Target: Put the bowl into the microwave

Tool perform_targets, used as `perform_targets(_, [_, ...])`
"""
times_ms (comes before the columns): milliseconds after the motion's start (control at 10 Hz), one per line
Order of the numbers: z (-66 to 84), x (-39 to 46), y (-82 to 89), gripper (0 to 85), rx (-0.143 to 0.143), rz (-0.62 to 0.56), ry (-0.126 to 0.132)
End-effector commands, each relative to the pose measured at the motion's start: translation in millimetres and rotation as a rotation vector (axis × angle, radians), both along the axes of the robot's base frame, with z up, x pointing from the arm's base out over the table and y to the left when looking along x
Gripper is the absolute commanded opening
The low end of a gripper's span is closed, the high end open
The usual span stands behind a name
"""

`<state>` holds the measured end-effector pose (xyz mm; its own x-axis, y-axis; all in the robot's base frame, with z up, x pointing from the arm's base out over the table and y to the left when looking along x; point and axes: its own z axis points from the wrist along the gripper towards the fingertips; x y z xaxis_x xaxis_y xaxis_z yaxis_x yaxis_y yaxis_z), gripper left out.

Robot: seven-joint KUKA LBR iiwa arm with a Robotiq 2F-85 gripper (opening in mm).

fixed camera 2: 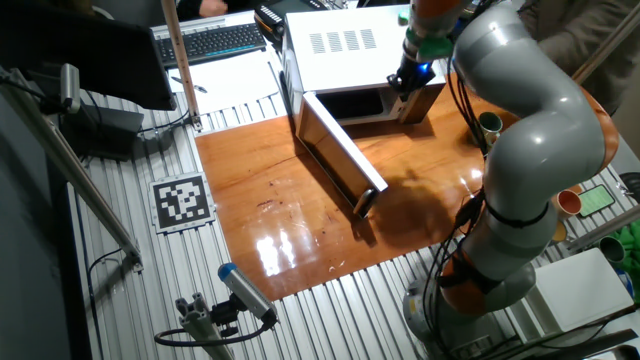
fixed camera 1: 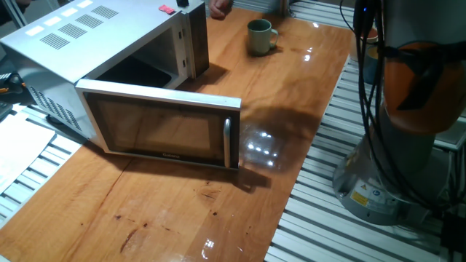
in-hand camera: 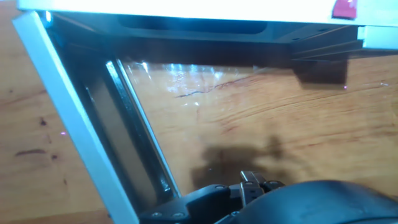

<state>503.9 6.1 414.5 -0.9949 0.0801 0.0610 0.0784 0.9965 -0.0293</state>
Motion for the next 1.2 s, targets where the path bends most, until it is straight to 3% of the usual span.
perform_targets(0, [1.9,-0.6,1.2,0.0,-0.009,0.009,0.001])
perform_targets(200, [-6.9,-3.2,6.6,0.0,-0.034,0.034,-0.016])
perform_targets(500, [-11.4,-4.8,11.8,0.0,-0.015,0.034,-0.013])
perform_targets(1100, [-16.2,-4.4,14.4,0.0,-0.027,0.030,-0.043])
